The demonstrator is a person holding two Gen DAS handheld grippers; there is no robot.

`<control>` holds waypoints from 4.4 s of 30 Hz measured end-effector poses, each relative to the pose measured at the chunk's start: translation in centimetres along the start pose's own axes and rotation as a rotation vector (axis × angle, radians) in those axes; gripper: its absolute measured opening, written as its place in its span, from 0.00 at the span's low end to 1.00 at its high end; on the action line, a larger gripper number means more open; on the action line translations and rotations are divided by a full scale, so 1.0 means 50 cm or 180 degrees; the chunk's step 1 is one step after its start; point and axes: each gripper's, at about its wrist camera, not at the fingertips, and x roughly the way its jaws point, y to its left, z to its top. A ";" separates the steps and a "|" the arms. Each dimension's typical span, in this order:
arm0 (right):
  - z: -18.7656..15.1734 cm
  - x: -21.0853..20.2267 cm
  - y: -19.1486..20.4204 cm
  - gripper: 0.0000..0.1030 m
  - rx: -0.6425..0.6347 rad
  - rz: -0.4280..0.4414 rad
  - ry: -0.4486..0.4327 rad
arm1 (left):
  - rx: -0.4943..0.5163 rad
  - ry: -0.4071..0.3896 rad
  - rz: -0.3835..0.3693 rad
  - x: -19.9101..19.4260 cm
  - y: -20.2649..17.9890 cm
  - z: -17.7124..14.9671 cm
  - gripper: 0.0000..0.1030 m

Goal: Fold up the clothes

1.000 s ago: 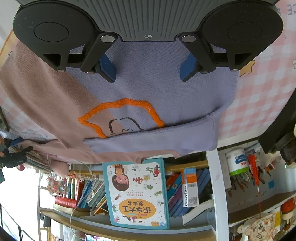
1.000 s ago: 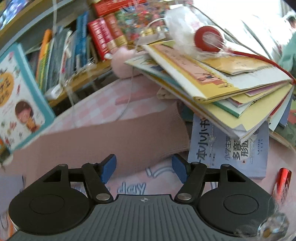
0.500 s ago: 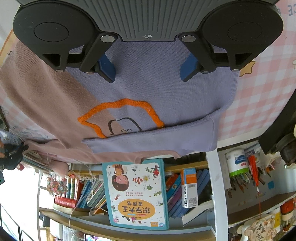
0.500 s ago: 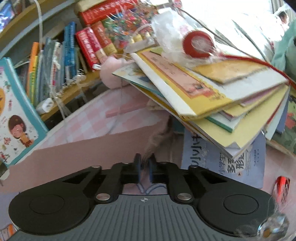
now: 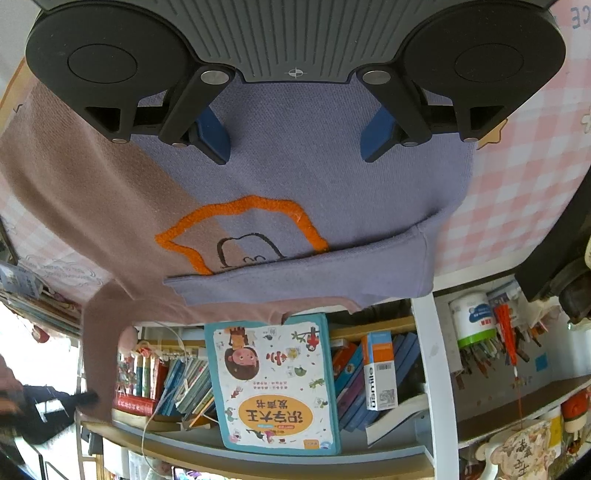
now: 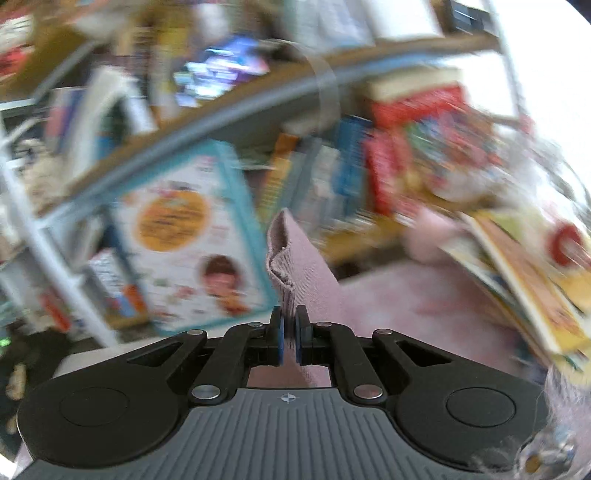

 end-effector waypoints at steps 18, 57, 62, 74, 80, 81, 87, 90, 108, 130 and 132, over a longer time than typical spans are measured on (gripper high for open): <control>-0.063 0.126 0.422 0.05 -0.0916 0.1338 0.0340 | 0.0059 -0.0017 0.0006 -0.002 -0.007 -0.001 0.78; -0.281 0.150 0.358 0.47 -0.1059 0.1304 0.1233 | 0.0106 0.0005 0.0084 -0.002 -0.011 0.003 0.83; -0.310 0.104 0.322 0.47 -0.1120 0.1237 0.1238 | 0.0175 -0.0026 0.0144 -0.004 -0.017 0.002 0.84; -0.352 -0.042 0.191 0.50 -0.1204 0.0824 0.1206 | -0.0208 -0.0123 0.0120 -0.076 0.052 0.006 0.84; -0.372 -0.116 0.125 0.50 -0.1246 0.0607 0.1192 | -0.0261 -0.0028 0.0255 -0.122 0.080 0.001 0.84; -0.374 -0.123 0.120 0.51 -0.1242 0.0595 0.1202 | -0.0270 0.0003 0.0263 -0.128 0.083 -0.002 0.84; -0.386 -0.159 0.082 0.51 -0.1162 0.0571 0.1319 | -0.0315 0.0225 0.0307 -0.155 0.096 -0.031 0.83; -0.392 -0.172 0.063 0.51 -0.1107 0.0538 0.1366 | -0.0418 0.0293 0.0307 -0.163 0.112 -0.048 0.77; -0.403 -0.169 0.064 0.13 -0.0858 0.0696 0.1408 | -0.1170 0.0343 -0.0199 -0.130 0.169 -0.084 0.08; -0.384 -0.129 0.024 0.24 -0.0060 0.1039 0.1576 | -0.1759 0.0428 -0.0621 -0.112 0.206 -0.099 0.15; -0.385 -0.127 0.030 0.13 -0.0126 0.1062 0.1598 | -0.1685 0.0420 -0.0575 -0.107 0.203 -0.096 0.06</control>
